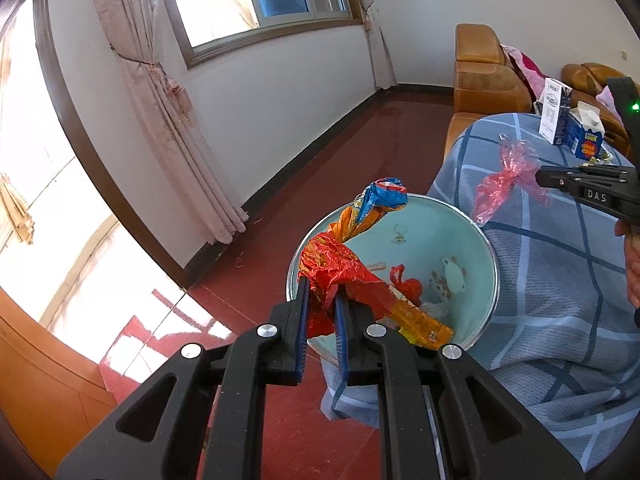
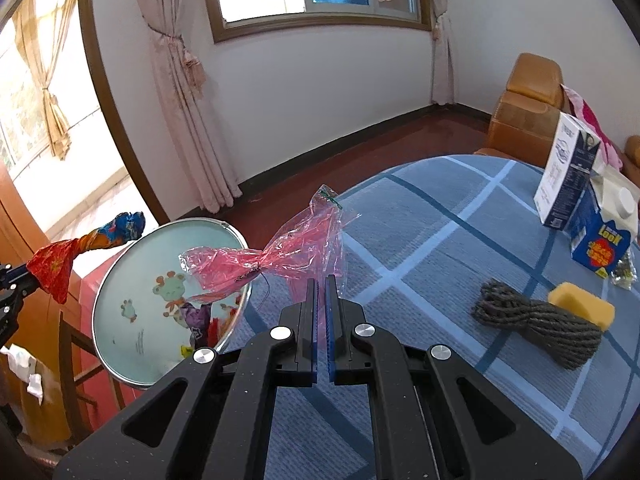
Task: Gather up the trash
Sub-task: 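Carry the red wrapper over the bucket with the left tool while the right brings the pink bag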
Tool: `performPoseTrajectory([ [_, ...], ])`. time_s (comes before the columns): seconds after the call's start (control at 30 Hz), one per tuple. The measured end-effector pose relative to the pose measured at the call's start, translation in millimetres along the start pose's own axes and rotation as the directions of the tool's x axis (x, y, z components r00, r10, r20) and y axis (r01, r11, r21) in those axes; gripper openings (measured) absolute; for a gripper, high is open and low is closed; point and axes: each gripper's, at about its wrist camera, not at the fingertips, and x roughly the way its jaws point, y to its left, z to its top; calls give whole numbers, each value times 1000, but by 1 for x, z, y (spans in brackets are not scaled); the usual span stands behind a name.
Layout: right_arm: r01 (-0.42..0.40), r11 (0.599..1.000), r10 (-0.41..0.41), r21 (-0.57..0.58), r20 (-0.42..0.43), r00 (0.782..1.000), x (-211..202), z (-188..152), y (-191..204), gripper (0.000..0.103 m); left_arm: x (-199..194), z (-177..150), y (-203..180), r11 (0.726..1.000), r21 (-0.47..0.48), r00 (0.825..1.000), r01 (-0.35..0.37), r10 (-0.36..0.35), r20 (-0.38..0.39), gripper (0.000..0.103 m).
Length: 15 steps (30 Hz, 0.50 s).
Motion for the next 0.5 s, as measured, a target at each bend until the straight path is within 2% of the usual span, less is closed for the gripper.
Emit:
performPoseTrajectory([
  [0.5,3,997,-3,-81,6,1000,6,6,30,4,3,-1,3,1000,-17,1000,-8,8,-11,12],
])
